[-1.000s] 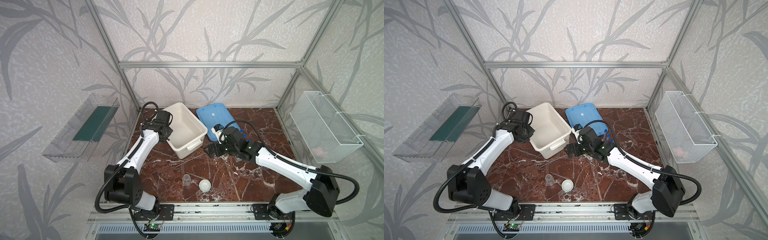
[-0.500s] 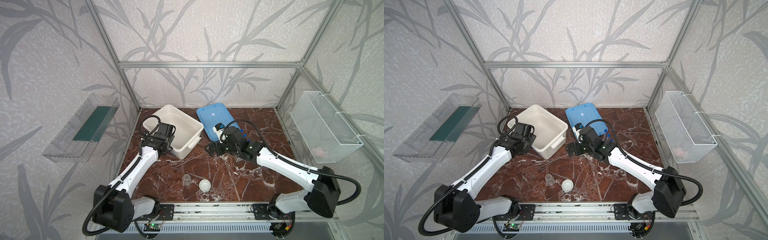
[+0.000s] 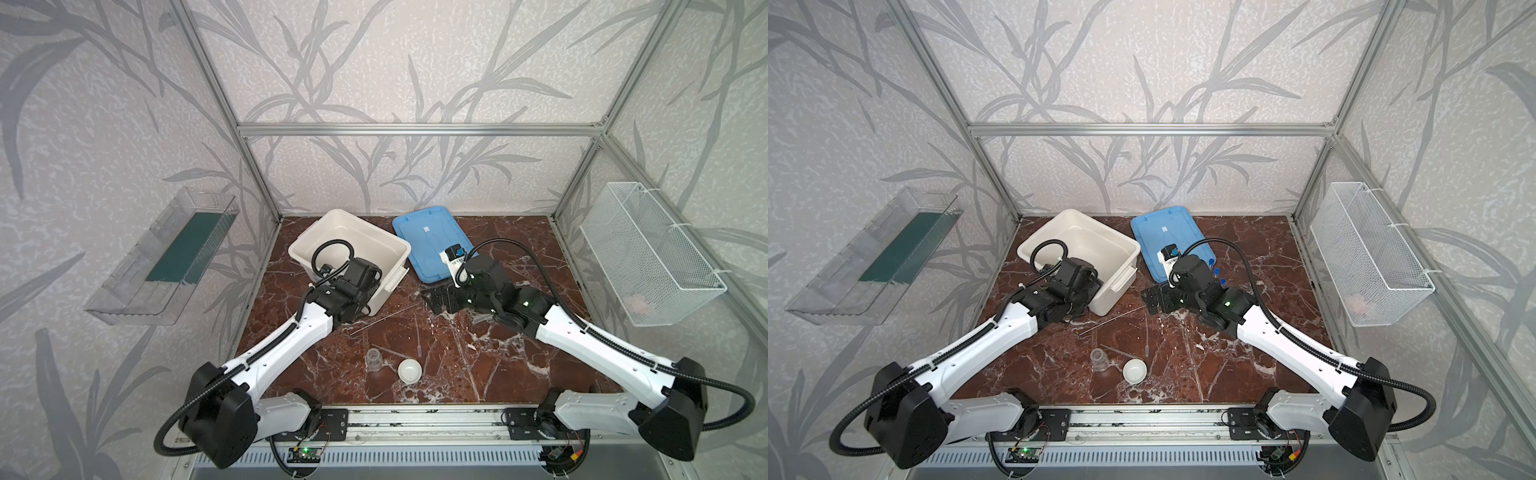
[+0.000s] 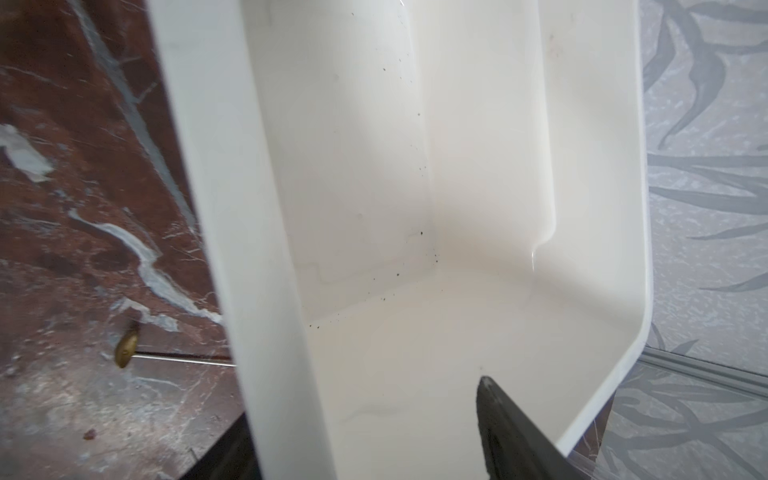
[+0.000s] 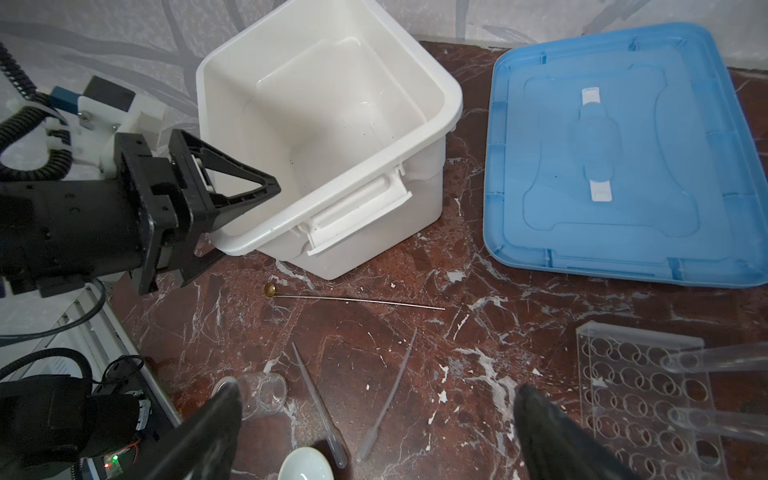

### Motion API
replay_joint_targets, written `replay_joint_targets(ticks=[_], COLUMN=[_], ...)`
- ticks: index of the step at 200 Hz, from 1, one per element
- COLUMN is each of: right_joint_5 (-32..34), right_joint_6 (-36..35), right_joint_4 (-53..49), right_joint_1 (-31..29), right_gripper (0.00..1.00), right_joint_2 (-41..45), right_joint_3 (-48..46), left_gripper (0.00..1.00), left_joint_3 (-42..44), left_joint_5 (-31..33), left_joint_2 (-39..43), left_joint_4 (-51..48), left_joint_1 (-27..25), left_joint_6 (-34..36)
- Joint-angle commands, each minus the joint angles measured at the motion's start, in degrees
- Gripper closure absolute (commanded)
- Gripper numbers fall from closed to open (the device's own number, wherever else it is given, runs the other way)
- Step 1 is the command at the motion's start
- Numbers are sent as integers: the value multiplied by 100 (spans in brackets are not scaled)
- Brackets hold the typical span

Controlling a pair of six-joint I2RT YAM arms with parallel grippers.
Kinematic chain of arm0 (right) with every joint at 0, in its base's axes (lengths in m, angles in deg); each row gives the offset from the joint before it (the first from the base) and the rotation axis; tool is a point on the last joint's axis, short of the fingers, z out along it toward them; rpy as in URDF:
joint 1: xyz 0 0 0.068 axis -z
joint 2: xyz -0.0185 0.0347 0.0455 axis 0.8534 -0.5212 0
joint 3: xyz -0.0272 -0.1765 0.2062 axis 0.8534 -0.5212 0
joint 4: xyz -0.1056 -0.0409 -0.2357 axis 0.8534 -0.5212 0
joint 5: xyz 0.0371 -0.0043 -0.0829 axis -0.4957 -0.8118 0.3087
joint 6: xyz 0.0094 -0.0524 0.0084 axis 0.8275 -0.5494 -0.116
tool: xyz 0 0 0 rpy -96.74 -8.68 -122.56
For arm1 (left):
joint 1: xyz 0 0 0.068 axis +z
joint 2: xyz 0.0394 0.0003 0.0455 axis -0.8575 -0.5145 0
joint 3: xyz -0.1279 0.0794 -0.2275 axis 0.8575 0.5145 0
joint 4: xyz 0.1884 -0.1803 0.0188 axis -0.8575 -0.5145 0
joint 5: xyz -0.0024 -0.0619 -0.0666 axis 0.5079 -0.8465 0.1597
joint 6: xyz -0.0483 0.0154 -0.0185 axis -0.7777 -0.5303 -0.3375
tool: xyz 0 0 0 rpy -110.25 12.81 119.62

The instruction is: Organize the chemistry lab equipment

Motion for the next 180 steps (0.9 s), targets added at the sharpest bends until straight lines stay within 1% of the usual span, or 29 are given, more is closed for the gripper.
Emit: replay_joint_targets(ticks=[1,26,74,90,104,123,130,162,180], right_joint_5=[158,209,272,275,316,353,361,370,369], right_joint_6=[-85,-116,-163,-182,-200,-201,-201,-189,-201], right_joint_4=[-193,-310,-363,-432,-462,-453,-449,-441,-479], right_joint_1=[17,30,83,98,99,126,140,188,188], right_gripper=[0,0,0,0,0,0,0,0,0], right_joint_2=[161,198,278,294,347,424,444,488,515], right_joint_3=[-115,-130,-180,-160,-184,-239,-261,-293,-324], left_gripper=[28,26,21,20,18,17,15,14,14], left_joint_3=[-395,-775,-1167,-1431,-1553,-1692,-1756,-2295,-2535], left_joint_5=[124,291,184,184,190,113,101,-184,-127], left_joint_2=[-352,-714,-1327,-1527,-1632,-1784,-1858,-2377,-2480], left_joint_4=[274,240,784,675,721,800,827,752,679], left_joint_1=[-164,-338,-388,-394,-408,-445,-450,-469,-504], left_joint_6=[31,153,119,171,240,332,400,638,701])
